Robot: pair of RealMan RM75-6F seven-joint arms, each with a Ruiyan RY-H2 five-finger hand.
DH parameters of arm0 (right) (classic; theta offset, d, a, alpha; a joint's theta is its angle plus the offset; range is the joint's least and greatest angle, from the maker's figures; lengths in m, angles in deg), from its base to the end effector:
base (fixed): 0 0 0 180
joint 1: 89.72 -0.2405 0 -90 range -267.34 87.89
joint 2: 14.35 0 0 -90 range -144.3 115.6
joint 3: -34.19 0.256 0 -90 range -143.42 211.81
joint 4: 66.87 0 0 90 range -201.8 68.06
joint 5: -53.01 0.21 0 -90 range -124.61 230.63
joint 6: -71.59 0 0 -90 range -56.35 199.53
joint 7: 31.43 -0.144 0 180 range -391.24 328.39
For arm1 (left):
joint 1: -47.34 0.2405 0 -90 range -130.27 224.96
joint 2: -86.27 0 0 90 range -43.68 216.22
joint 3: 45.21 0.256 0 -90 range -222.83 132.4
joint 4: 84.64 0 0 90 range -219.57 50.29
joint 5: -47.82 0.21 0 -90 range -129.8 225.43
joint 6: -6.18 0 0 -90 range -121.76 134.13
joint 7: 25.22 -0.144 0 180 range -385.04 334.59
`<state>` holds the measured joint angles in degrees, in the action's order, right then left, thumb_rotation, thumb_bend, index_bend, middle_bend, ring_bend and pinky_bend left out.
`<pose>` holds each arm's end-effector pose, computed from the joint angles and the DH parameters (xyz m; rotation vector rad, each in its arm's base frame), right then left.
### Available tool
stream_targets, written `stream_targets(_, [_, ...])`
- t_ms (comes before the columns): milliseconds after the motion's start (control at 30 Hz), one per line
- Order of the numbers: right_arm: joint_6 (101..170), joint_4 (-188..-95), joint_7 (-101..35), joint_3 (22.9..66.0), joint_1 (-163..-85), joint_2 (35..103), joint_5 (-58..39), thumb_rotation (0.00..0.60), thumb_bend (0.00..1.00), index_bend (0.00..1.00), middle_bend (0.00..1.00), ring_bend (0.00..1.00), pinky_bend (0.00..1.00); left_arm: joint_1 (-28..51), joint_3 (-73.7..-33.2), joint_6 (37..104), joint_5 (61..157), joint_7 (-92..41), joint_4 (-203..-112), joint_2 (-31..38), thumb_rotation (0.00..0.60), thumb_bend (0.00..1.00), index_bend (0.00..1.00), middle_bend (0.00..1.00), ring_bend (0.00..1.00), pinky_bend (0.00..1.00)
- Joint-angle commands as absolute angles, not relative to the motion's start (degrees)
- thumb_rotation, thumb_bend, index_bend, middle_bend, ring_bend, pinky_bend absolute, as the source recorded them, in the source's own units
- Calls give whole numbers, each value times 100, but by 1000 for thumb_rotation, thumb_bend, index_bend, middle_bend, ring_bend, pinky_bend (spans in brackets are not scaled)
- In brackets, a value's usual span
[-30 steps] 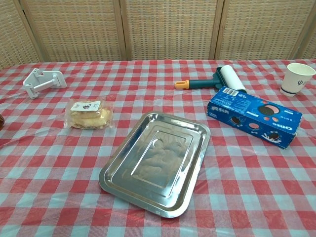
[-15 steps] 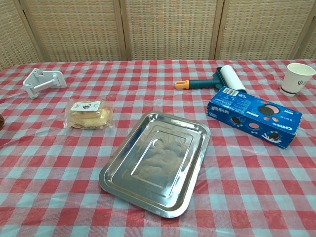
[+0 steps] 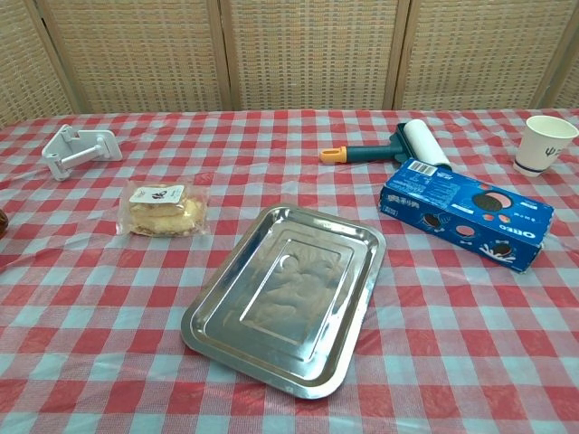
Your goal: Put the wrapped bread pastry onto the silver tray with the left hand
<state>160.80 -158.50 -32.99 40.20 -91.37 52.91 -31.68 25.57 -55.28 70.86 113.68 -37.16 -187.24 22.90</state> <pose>-0.3137 -0.1739 0.1614 1.2378 -0.9031 0.9838 -0.2499 0.2778 0.1270 -1.5017 -1.0629 -0.8358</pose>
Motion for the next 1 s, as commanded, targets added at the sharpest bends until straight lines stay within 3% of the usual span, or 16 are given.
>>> stream_targets(33, [16058, -15866, -3298, 4020, -9150, 5290, -3169, 600, 87, 157, 0, 0, 0, 1677, -5971, 6129, 10297, -4242, -18385, 2109, 600, 154, 12, 0, 0, 0])
stream_targets(500, [15914, -15922, -3369, 4059, -9198, 5290, -3029, 600, 87, 159, 0, 0, 0, 183, -5781, 4990, 8369, -5380, -17086, 962, 600, 151, 44, 0, 0, 0])
stream_targets(1000, [15878, -15940, -3450, 4066, -9230, 5293, -3042, 600, 87, 167, 0, 0, 0, -716, -5576, 4838, 7528, -5975, -16037, -14, 600, 152, 61, 0, 0, 0])
